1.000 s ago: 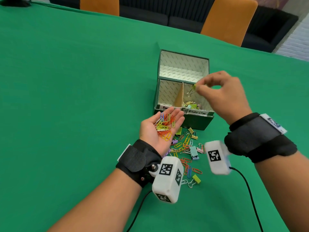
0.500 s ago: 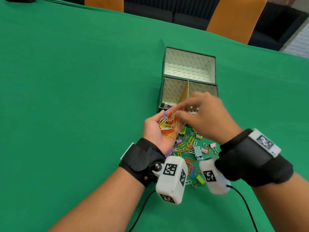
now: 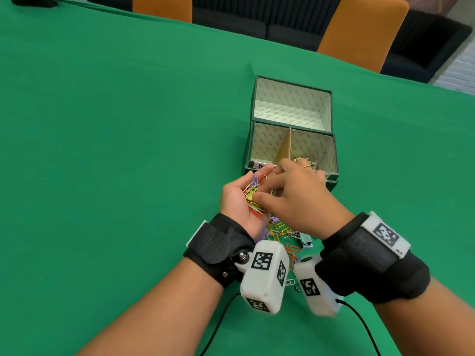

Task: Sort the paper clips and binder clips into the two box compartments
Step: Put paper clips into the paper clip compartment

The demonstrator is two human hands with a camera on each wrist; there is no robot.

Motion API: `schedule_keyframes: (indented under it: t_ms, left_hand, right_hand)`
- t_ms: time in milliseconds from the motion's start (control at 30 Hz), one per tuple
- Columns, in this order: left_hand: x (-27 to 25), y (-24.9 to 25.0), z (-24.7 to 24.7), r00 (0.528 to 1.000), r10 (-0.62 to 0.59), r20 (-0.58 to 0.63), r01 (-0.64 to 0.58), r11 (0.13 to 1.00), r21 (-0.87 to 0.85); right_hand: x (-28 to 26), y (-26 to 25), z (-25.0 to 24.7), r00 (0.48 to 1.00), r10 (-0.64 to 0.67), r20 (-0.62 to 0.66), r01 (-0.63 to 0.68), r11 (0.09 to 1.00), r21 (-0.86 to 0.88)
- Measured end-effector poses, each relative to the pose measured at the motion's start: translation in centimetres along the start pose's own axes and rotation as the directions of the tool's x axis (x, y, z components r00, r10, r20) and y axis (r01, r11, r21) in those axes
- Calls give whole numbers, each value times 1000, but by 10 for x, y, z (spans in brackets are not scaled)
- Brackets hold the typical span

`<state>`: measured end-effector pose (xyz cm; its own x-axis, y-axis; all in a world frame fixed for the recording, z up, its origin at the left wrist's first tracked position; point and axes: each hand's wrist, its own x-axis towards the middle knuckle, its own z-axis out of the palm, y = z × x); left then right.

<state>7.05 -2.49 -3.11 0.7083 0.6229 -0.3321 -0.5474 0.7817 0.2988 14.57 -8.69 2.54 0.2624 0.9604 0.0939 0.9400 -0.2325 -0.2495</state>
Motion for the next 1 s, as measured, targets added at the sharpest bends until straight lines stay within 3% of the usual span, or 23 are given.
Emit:
schedule_keyframes:
  t_ms: [200,400,767,1000]
  left_hand:
    - [0,0,0,1000,2,-18,-2,1000,-11]
    - [0,0,0,999,-15,-52,13,999,-39]
    - [4,1,-3,999,-36,8,37,995,-95]
    - [3,3,-3,999,-45,-5,44,996,-74]
  right_hand:
    - [5,-5,-3,999,15,-43,-22,987,-162]
    - [7,-10,-3,1000,11,-4,-12,975,-223]
    - [8,-8,10,996,56,-69,-56,998,4]
    - [6,-10,13,994,76,-73,-72,996,54]
